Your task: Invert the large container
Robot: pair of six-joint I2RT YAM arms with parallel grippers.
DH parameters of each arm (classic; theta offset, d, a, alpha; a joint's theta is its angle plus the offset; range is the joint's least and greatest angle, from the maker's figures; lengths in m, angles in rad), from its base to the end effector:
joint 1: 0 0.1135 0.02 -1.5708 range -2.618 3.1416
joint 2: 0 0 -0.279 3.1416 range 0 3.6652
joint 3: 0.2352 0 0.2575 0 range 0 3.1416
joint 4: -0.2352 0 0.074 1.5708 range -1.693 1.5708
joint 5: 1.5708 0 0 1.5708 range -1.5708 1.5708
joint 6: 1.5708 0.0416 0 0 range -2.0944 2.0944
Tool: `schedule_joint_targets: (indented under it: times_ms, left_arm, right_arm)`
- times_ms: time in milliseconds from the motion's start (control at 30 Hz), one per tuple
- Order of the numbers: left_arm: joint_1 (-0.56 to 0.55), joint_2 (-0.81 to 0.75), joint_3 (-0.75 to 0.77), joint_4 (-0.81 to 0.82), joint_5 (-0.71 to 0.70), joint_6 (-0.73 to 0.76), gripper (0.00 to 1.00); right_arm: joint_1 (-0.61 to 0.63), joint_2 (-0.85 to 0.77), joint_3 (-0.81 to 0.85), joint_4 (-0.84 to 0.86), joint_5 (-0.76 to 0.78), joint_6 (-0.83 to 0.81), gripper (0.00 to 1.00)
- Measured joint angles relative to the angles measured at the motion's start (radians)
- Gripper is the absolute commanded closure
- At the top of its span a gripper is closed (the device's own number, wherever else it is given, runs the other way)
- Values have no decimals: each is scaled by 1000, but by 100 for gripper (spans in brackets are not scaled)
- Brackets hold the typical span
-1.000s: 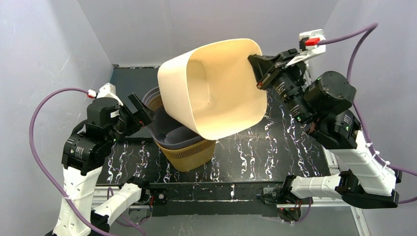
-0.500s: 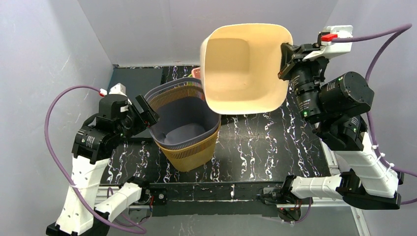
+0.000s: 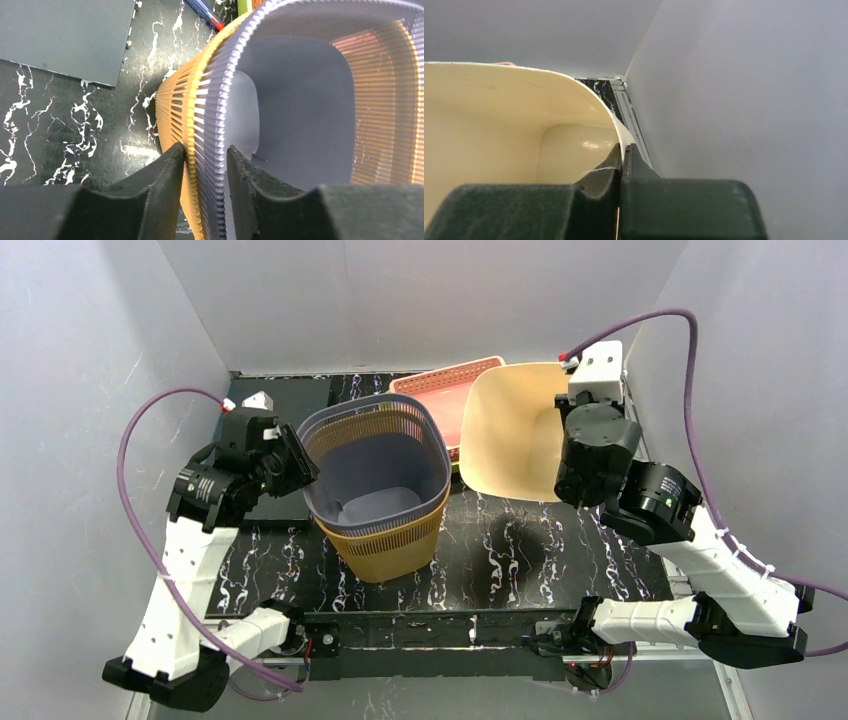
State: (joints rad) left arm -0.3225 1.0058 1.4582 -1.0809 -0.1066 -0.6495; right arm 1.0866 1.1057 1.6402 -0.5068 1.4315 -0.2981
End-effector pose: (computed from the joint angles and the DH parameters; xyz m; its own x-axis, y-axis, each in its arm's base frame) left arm 0.1559 -0.0474 0.4447 -0.5853 -0.4384 -0.6820 -0.1513 0.8855 -0.4394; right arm 0.1107 0.1220 0.5443 -0.0869 -0.2529 -0.9636 0.3268 0.9065 -0.2674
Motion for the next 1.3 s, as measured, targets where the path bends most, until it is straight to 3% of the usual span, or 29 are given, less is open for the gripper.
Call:
schedule_joint_targets:
  times_ms: [133,333,600,1067,1200,1300]
  left_arm:
    - [0,77,54,6,-60,29,85]
    - [-3,163,128,-20,-141,97,99]
    - [21,263,193,11,-188,171,100]
    - [217,432,298,145,-130,336,100]
    - [259,451,313,158,-82,347,89]
    - [278,454,318,161,-31,360,65]
  right_arm:
    - [0,-2,-13,-243,7,224,99]
    - [0,16,-103,-530,-69,538,99]
    - [-20,3,-232,-691,-181,761,99]
    - [-26,23,-256,-739,-236,862,99]
    - [-26,58,-217,-761,-241,864,99]
    - [-26,93,-167,-784,-264,855,99]
